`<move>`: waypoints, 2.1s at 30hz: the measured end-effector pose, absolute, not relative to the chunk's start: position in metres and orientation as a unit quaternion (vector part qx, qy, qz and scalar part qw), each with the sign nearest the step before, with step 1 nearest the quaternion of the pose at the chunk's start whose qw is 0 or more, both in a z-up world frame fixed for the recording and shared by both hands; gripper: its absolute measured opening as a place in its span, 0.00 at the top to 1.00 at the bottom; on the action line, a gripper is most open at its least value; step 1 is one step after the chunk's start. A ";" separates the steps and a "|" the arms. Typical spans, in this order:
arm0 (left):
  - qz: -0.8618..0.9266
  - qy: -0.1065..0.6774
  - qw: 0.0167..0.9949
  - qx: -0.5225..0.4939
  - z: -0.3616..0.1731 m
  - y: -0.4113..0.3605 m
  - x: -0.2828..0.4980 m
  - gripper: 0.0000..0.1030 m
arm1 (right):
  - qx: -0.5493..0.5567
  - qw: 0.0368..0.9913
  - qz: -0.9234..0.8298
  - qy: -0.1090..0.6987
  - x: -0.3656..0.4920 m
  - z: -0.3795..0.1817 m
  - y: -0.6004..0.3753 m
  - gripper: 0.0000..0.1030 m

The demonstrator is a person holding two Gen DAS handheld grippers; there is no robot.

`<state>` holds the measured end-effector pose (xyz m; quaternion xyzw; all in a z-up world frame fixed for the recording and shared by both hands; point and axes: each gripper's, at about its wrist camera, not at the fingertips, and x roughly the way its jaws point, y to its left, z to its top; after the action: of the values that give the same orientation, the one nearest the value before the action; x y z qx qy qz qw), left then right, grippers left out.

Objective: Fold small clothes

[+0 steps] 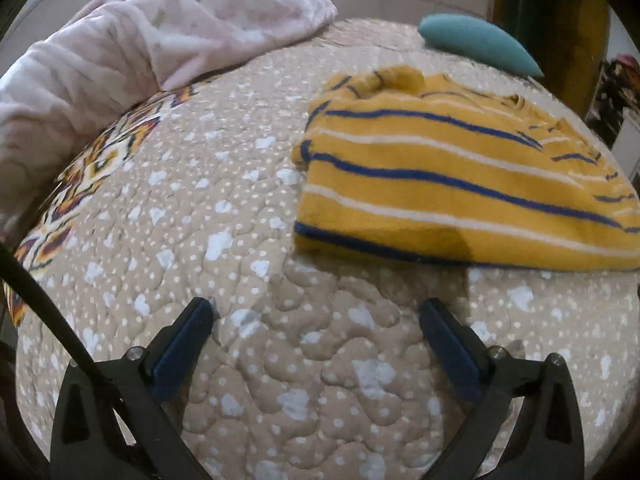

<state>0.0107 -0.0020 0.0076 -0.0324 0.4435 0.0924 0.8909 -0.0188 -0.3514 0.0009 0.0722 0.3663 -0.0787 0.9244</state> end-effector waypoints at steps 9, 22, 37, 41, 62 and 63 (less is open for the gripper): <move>0.099 0.416 0.904 -0.019 0.005 -0.004 0.003 0.00 | 0.072 0.933 -0.076 0.344 -0.035 0.003 -0.353 0.15; 0.098 0.414 0.905 -0.019 0.004 -0.005 0.001 0.00 | 0.063 0.934 -0.083 0.342 -0.034 0.003 -0.348 0.15; 0.098 0.413 0.905 -0.019 0.004 -0.005 0.000 0.00 | 0.061 0.934 -0.084 0.341 -0.036 0.004 -0.346 0.15; 0.098 0.413 0.905 -0.019 0.004 -0.005 0.000 0.00 | 0.061 0.935 -0.085 0.340 -0.036 0.004 -0.345 0.15; 0.097 0.411 0.906 -0.019 0.003 -0.005 -0.002 0.00 | 0.055 0.937 -0.082 0.334 -0.036 0.005 -0.348 0.15; 0.097 0.410 0.907 -0.019 0.003 -0.005 -0.002 0.00 | 0.055 0.937 -0.082 0.334 -0.036 0.005 -0.349 0.15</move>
<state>-0.0021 -0.0046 0.0034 -0.0193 0.4098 0.0971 0.9068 -0.0359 -0.3488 0.0053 0.0550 0.3338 -0.0823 0.9374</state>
